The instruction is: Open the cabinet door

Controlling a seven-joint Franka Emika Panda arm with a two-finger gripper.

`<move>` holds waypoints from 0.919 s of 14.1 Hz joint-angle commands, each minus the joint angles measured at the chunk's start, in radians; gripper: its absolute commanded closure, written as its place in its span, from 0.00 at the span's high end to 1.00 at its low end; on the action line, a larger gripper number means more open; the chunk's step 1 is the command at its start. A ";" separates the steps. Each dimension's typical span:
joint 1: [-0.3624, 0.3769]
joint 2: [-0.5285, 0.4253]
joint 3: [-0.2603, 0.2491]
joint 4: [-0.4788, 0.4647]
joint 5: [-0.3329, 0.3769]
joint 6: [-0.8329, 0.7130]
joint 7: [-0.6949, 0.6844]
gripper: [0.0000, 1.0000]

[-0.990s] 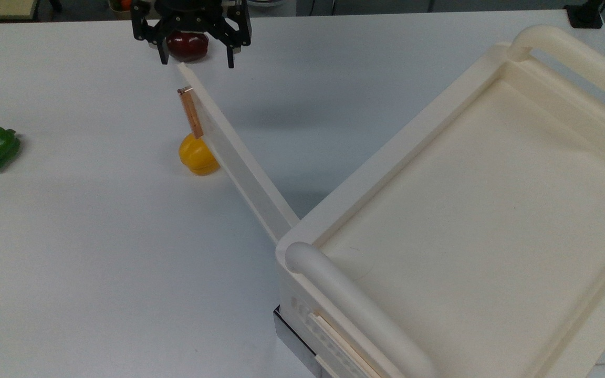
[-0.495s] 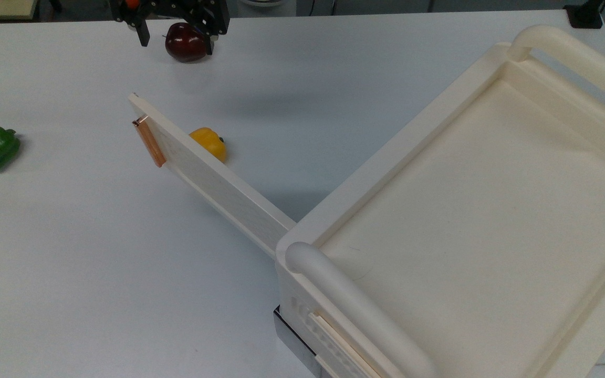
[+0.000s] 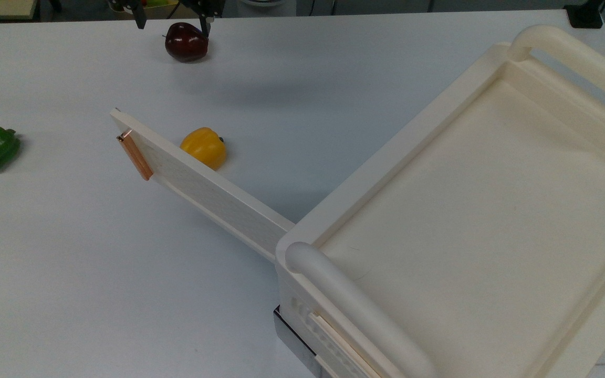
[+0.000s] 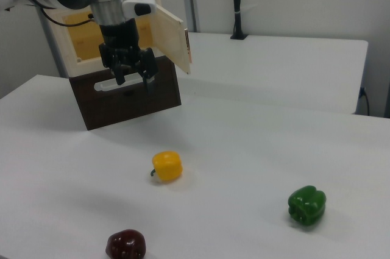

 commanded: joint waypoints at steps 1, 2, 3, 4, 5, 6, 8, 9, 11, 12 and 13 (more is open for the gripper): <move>-0.008 -0.048 -0.001 -0.015 -0.013 -0.069 -0.022 1.00; -0.011 -0.050 -0.001 -0.015 -0.013 -0.067 -0.022 1.00; -0.011 -0.050 -0.001 -0.015 -0.013 -0.061 -0.020 1.00; -0.011 -0.050 -0.001 -0.015 -0.013 -0.060 -0.020 1.00; -0.009 -0.050 -0.001 -0.013 -0.013 -0.061 -0.019 1.00; -0.011 -0.050 -0.001 -0.015 -0.013 -0.064 -0.019 1.00; -0.009 -0.050 0.001 -0.015 -0.011 -0.063 -0.019 1.00; -0.009 -0.048 -0.001 -0.015 -0.011 -0.061 -0.017 1.00; -0.009 -0.050 -0.001 -0.015 -0.009 -0.063 -0.019 1.00; -0.009 -0.050 0.001 -0.015 -0.009 -0.063 -0.017 1.00; -0.009 -0.048 0.001 -0.015 -0.009 -0.061 -0.014 1.00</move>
